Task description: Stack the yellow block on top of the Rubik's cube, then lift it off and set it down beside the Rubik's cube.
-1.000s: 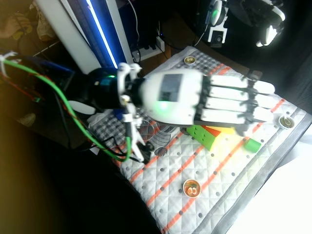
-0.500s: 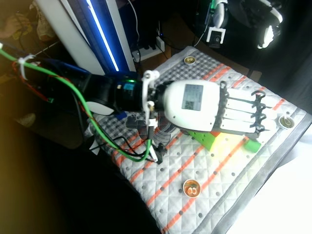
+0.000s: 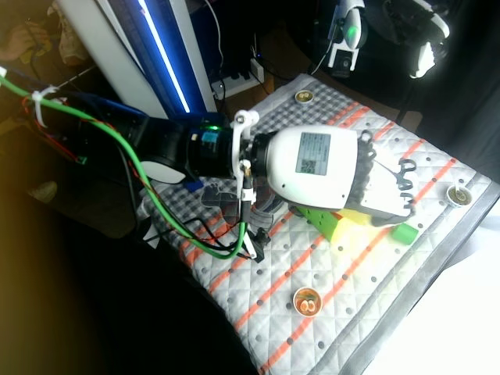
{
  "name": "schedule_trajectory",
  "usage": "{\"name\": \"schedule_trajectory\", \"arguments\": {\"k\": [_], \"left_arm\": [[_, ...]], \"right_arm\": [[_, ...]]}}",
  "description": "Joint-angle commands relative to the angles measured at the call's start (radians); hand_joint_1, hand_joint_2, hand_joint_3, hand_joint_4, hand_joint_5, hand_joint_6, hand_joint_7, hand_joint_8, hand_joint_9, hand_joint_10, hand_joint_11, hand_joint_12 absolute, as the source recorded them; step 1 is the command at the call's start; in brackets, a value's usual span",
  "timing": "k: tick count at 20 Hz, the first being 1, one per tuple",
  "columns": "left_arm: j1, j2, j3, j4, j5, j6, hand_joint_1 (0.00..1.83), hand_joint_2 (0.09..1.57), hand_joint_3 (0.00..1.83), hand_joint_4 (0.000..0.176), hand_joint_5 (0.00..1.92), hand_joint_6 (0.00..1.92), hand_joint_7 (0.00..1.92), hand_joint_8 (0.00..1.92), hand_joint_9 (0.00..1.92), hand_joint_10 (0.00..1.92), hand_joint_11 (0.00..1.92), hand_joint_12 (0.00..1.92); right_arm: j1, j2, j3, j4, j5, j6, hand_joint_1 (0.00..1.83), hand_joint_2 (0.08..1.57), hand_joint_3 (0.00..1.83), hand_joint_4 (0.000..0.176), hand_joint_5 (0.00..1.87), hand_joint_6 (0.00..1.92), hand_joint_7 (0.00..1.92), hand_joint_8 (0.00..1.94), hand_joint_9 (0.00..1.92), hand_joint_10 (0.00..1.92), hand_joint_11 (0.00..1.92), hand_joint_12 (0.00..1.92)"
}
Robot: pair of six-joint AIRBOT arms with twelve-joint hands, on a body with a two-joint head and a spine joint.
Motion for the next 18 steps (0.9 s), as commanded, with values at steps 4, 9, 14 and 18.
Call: {"name": "schedule_trajectory", "arguments": {"k": [4, 9, 14, 18], "left_arm": [[0.003, 0.002, 0.0, 0.02, 0.139, -0.017, 0.73, 1.3, 0.0, 0.053, 0.16, 0.0, 0.42, 0.21, 0.24, 0.74, 0.0, 1.48], [0.012, 0.001, 0.0, 0.015, 0.142, -0.023, 0.77, 1.29, 0.0, 0.069, 0.18, 0.0, 0.44, 0.18, 0.24, 0.75, 0.0, 1.45], [0.048, 0.019, -0.016, 0.002, 0.177, -0.042, 0.76, 1.29, 0.0, 0.062, 0.2, 0.01, 0.45, 0.16, 0.22, 0.78, 0.0, 1.45], [0.077, 0.031, -0.031, -0.013, 0.203, -0.045, 0.79, 1.31, 0.0, 0.026, 0.22, 0.01, 0.45, 0.23, 0.22, 0.89, 0.0, 1.49]], "right_arm": [[0.02, 0.0, 0.004, 0.0, 0.105, 0.001, 1.19, 1.29, 0.0, 0.0, 0.56, 1.39, 0.78, 1.6, 0.77, 1.87, 0.81, 1.92], [0.03, 0.009, -0.038, -0.002, 0.163, 0.001, 1.16, 1.29, 0.0, 0.0, 0.6, 1.45, 0.75, 1.54, 0.68, 1.71, 0.65, 1.92], [0.002, 0.144, -0.166, -0.082, 0.36, 0.069, 1.19, 1.27, 0.0, 0.0, 0.65, 1.33, 0.79, 1.56, 0.79, 1.83, 0.86, 1.92], [-0.096, 0.254, -0.264, -0.112, 0.534, 0.101, 1.17, 1.3, 0.01, 0.0, 0.58, 1.44, 0.75, 1.65, 0.85, 1.89, 0.98, 1.92]]}}
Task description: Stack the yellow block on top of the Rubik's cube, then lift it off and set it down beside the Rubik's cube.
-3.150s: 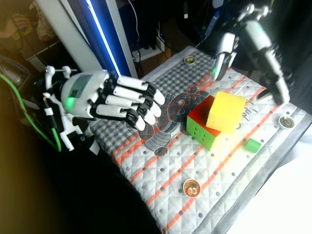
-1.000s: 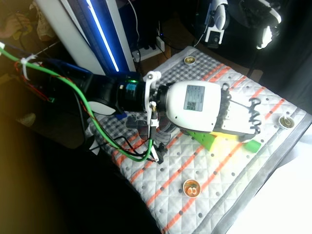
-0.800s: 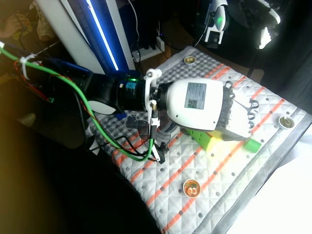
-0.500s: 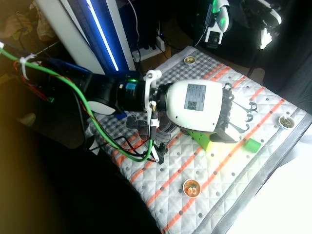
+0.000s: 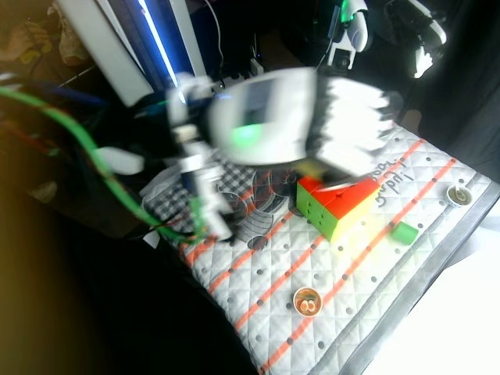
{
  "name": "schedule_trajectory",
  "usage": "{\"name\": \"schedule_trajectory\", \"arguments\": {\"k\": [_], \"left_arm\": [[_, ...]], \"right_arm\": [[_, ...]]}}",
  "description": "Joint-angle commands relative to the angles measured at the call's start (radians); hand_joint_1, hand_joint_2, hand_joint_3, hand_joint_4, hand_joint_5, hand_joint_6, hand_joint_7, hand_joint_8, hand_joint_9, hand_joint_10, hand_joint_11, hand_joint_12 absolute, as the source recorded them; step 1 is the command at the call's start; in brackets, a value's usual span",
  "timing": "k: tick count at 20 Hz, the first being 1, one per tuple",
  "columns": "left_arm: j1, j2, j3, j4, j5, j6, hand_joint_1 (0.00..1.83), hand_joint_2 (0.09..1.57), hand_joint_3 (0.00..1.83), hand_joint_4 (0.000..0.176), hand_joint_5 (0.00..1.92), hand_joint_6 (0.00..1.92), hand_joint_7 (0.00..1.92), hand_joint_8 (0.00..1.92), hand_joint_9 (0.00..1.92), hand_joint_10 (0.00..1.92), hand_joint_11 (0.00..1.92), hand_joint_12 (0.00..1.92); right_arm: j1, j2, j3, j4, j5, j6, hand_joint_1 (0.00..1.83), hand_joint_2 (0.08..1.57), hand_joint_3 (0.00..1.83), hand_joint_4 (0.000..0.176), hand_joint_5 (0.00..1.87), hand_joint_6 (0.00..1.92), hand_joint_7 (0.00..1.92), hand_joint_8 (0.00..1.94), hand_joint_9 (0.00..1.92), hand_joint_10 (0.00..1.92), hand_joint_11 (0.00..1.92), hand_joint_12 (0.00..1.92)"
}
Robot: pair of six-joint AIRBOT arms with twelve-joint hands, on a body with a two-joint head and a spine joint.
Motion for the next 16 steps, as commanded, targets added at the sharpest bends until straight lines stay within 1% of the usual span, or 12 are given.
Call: {"name": "schedule_trajectory", "arguments": {"k": [1, 3, 5, 7, 8, 9, 10, 11, 12, 13, 14, 16], "left_arm": [[-0.002, 0.008, -0.001, 0.027, 0.134, -0.01, 0.79, 1.31, 0.0, 0.026, 0.22, 0.01, 0.45, 0.23, 0.22, 0.89, 0.0, 1.49], [0.015, 0.012, -0.006, 0.019, 0.146, -0.018, 0.79, 1.3, 0.0, 0.038, 0.23, 0.01, 0.39, 0.41, 0.22, 0.91, 0.0, 1.44], [0.035, 0.015, -0.011, 0.01, 0.159, -0.027, 0.81, 1.3, 0.0, 0.016, 0.24, 0.01, 0.33, 0.63, 0.2, 0.97, 0.0, 1.49], [0.053, 0.02, -0.02, 0.001, 0.166, -0.029, 0.85, 1.3, 0.0, 0.007, 0.26, 0.02, 0.26, 0.8, 0.18, 1.07, 0.0, 1.55], [0.061, 0.022, -0.024, -0.004, 0.171, -0.031, 0.89, 1.3, 0.0, 0.02, 0.27, 0.03, 0.23, 0.85, 0.17, 1.1, 0.0, 1.58], [0.064, 0.022, -0.025, -0.006, 0.173, -0.032, 0.89, 1.3, 0.0, 0.02, 0.27, 0.03, 0.23, 0.85, 0.17, 1.1, 0.0, 1.58], [0.071, 0.023, -0.029, -0.01, 0.178, -0.032, 0.88, 1.3, 0.0, 0.025, 0.27, 0.04, 0.22, 0.88, 0.17, 1.11, 0.0, 1.62], [0.076, 0.023, -0.031, -0.015, 0.183, -0.033, 0.8, 1.3, 0.0, 0.071, 0.26, 0.03, 0.22, 0.8, 0.19, 1.03, 0.0, 1.58], [0.082, 0.022, -0.033, -0.018, 0.186, -0.035, 0.8, 1.3, 0.0, 0.071, 0.26, 0.03, 0.22, 0.8, 0.19, 1.03, 0.0, 1.58], [0.09, 0.022, -0.035, -0.022, 0.192, -0.045, 0.74, 1.31, 0.0, 0.077, 0.24, 0.01, 0.22, 0.64, 0.2, 0.93, 0.0, 1.52], [0.093, 0.021, -0.035, -0.023, 0.196, -0.053, 0.76, 1.32, 0.0, 0.071, 0.23, 0.01, 0.17, 0.44, 0.19, 0.81, 0.0, 1.44], [0.097, 0.015, -0.035, -0.025, 0.202, -0.063, 0.76, 1.31, 0.0, 0.07, 0.24, 0.01, 0.28, 0.31, 0.24, 0.68, 0.0, 1.38]], "right_arm": [[-0.005, 0.014, -0.016, -0.014, 0.197, 0.004, 1.17, 1.3, 0.01, 0.0, 0.58, 1.44, 0.75, 1.65, 0.85, 1.89, 0.98, 1.92], [-0.053, 0.054, -0.06, -0.037, 0.252, 0.005, 1.19, 1.28, 0.0, 0.0, 0.62, 1.35, 0.78, 1.62, 0.93, 1.85, 1.03, 1.92], [-0.108, 0.084, -0.096, -0.049, 0.289, 0.006, 1.2, 1.26, 0.0, 0.0, 0.64, 1.3, 0.82, 1.57, 0.97, 1.8, 1.03, 1.92], [-0.183, 0.098, -0.121, -0.049, 0.34, 0.023, 1.11, 1.23, 0.0, 0.0, 0.78, 1.32, 1.07, 1.65, 1.17, 1.81, 1.2, 1.92], [-0.22, 0.106, -0.135, -0.048, 0.355, 0.025, 1.12, 1.21, 0.0, 0.0, 0.82, 1.27, 1.11, 1.73, 1.2, 1.9, 1.28, 1.92], [-0.232, 0.108, -0.141, -0.048, 0.358, 0.025, 1.12, 1.21, 0.0, 0.0, 0.82, 1.27, 1.11, 1.73, 1.2, 1.9, 1.28, 1.92], [-0.263, 0.111, -0.157, -0.048, 0.363, 0.025, 1.2, 1.24, 0.0, 0.0, 0.75, 1.18, 0.89, 1.61, 1.09, 1.83, 1.13, 1.92], [-0.288, 0.112, -0.168, -0.048, 0.364, 0.025, 1.2, 1.26, 0.0, 0.0, 0.66, 1.25, 0.81, 1.61, 1.1, 1.85, 1.16, 1.92], [-0.31, 0.112, -0.175, -0.047, 0.363, 0.025, 1.2, 1.26, 0.0, 0.0, 0.66, 1.25, 0.81, 1.61, 1.1, 1.85, 1.16, 1.92], [-0.351, 0.112, -0.184, -0.037, 0.362, 0.025, 1.22, 1.24, 0.0, 0.0, 0.68, 1.3, 0.88, 1.43, 1.0, 1.65, 0.98, 1.86], [-0.378, 0.111, -0.188, -0.027, 0.362, 0.025, 1.19, 1.26, 0.0, 0.0, 0.63, 1.42, 0.82, 1.48, 0.9, 1.69, 0.84, 1.91], [-0.448, 0.104, -0.2, -0.002, 0.349, 0.027, 1.21, 1.25, 0.0, 0.0, 0.65, 1.36, 0.87, 1.44, 1.0, 1.64, 0.96, 1.86]]}}
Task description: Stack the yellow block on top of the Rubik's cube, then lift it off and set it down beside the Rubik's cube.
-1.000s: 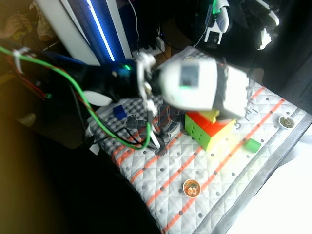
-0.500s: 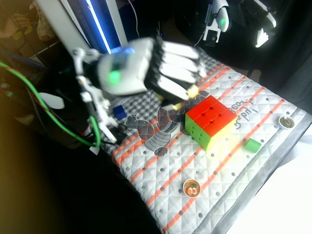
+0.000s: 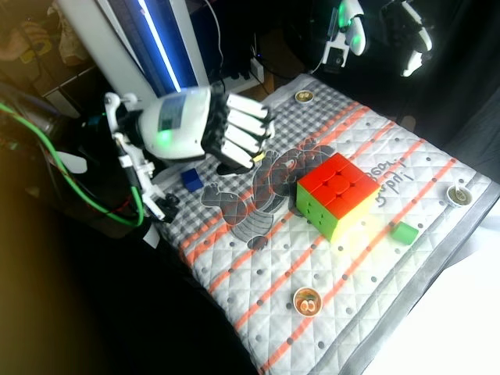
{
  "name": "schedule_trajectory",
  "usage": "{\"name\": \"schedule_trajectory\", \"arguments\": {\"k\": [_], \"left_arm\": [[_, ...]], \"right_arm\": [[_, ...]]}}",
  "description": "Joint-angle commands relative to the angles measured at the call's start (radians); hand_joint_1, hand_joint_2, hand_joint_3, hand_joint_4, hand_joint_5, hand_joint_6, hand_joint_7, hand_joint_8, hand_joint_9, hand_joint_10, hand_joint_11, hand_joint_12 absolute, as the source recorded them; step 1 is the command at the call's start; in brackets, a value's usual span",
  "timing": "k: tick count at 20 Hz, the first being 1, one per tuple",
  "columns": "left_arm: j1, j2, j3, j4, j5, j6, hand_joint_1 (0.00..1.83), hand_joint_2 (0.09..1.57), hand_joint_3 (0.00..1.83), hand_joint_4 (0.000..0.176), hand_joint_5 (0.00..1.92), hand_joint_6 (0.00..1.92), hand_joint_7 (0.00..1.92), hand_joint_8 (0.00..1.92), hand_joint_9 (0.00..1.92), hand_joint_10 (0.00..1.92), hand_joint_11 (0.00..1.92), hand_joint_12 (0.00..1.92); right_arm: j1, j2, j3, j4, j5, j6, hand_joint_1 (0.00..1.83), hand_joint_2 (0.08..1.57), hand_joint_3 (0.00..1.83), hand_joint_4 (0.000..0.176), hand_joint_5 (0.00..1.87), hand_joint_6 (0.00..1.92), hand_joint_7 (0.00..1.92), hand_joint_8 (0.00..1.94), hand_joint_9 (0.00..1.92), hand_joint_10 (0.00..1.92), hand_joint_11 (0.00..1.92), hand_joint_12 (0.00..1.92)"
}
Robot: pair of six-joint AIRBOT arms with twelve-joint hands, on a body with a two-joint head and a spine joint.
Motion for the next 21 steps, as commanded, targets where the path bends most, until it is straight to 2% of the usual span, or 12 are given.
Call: {"name": "schedule_trajectory", "arguments": {"k": [1, 3, 4, 8, 9, 10, 12, 14, 17, 18, 19, 21], "left_arm": [[-0.005, -0.003, 0.001, 0.043, 0.13, -0.011, 0.76, 1.31, 0.0, 0.07, 0.24, 0.01, 0.28, 0.31, 0.24, 0.68, 0.0, 1.38], [-0.003, -0.007, 0.001, 0.04, 0.13, -0.012, 0.78, 1.3, 0.0, 0.06, 0.25, 0.01, 0.35, 0.32, 0.25, 0.71, 0.0, 1.41], [-0.001, -0.007, 0.001, 0.039, 0.131, -0.012, 0.73, 1.3, 0.0, 0.054, 0.25, 0.0, 0.38, 0.33, 0.25, 0.77, 0.0, 1.41], [-0.001, -0.01, 0.001, 0.039, 0.131, -0.013, 0.75, 1.3, 0.0, 0.029, 0.25, 0.0, 0.38, 0.31, 0.27, 0.73, 0.0, 1.38], [-0.001, -0.01, 0.001, 0.038, 0.131, -0.013, 0.75, 1.3, 0.0, 0.029, 0.25, 0.0, 0.38, 0.31, 0.27, 0.73, 0.0, 1.38], [0.0, -0.011, 0.001, 0.037, 0.131, -0.014, 0.75, 1.3, 0.0, 0.023, 0.27, 0.0, 0.4, 0.33, 0.27, 0.75, 0.0, 1.36], [0.003, -0.011, 0.0, 0.034, 0.131, -0.014, 0.74, 1.29, 0.0, 0.021, 0.28, 0.01, 0.42, 0.34, 0.28, 0.79, 0.0, 1.44], [0.008, -0.01, 0.0, 0.032, 0.135, -0.016, 0.72, 1.3, 0.0, 0.021, 0.29, 0.01, 0.44, 0.34, 0.29, 0.79, 0.0, 1.45], [0.02, -0.003, 0.006, 0.035, 0.149, -0.067, 0.68, 1.3, 0.0, 0.009, 0.37, 0.02, 0.48, 0.25, 0.33, 0.65, 0.0, 1.42], [0.025, 0.001, 0.017, 0.043, 0.151, -0.109, 0.66, 1.28, 0.0, 0.029, 0.43, 0.02, 0.52, 0.19, 0.35, 0.56, 0.0, 1.36], [0.027, 0.004, 0.028, 0.054, 0.151, -0.143, 0.7, 1.28, 0.0, 0.003, 0.5, 0.03, 0.58, 0.15, 0.4, 0.51, 0.0, 1.36], [0.025, 0.01, 0.049, 0.088, 0.16, -0.207, 0.71, 1.23, 0.0, 0.0, 0.61, 0.04, 0.68, 0.14, 0.54, 0.5, 0.2, 1.31]], "right_arm": [[0.007, -0.005, -0.004, -0.003, 0.115, 0.005, 1.21, 1.25, 0.0, 0.0, 0.65, 1.36, 0.87, 1.44, 1.0, 1.64, 0.96, 1.86], [-0.016, -0.023, -0.005, 0.007, 0.054, 0.007, 1.24, 1.28, 0.0, 0.0, 0.74, 1.23, 0.94, 1.36, 1.1, 1.63, 1.06, 1.84], [-0.02, -0.03, -0.003, 0.009, 0.034, 0.007, 1.2, 1.24, 0.0, 0.0, 0.73, 1.29, 0.93, 1.25, 0.86, 1.4, 0.76, 1.69], [-0.027, -0.061, 0.011, 0.025, -0.022, 0.007, 0.89, 1.02, 0.0, 0.0, 0.33, 0.86, 0.36, 0.79, 0.21, 1.06, 0.05, 1.56], [-0.027, -0.062, 0.011, 0.025, -0.026, 0.007, 0.89, 1.02, 0.0, 0.0, 0.33, 0.86, 0.36, 0.79, 0.21, 1.06, 0.05, 1.56], [-0.027, -0.063, 0.011, 0.027, -0.029, 0.007, 0.82, 0.98, 0.0, 0.0, 0.19, 0.83, 0.16, 0.72, 0.03, 0.95, 0.0, 1.37], [-0.028, -0.063, 0.011, 0.032, -0.029, 0.007, 0.78, 0.93, 0.0, 0.0, 0.03, 0.92, 0.01, 0.71, 0.0, 0.8, 0.0, 1.31], [-0.024, -0.058, 0.01, 0.033, -0.016, 0.007, 0.74, 0.88, 0.0, 0.0, 0.0, 0.81, 0.0, 0.56, 0.0, 0.63, 0.0, 1.18], [-0.01, -0.037, 0.004, 0.039, 0.041, 0.007, 0.69, 0.87, 0.0, 0.0, 0.0, 0.93, 0.0, 0.62, 0.0, 0.74, 0.0, 1.51], [-0.007, -0.025, 0.0, 0.047, 0.078, 0.007, 0.71, 0.91, 0.0, 0.0, 0.0, 0.89, 0.0, 0.58, 0.0, 0.69, 0.0, 1.49], [-0.006, -0.012, -0.004, 0.055, 0.115, 0.007, 0.64, 0.96, 0.0, 0.0, 0.0, 0.83, 0.0, 0.64, 0.0, 0.87, 0.0, 1.61], [-0.006, 0.018, -0.016, 0.081, 0.221, -0.002, 0.62, 1.01, 0.0, 0.0, 0.0, 0.8, 0.0, 0.78, 0.0, 0.92, 0.0, 1.74]]}}
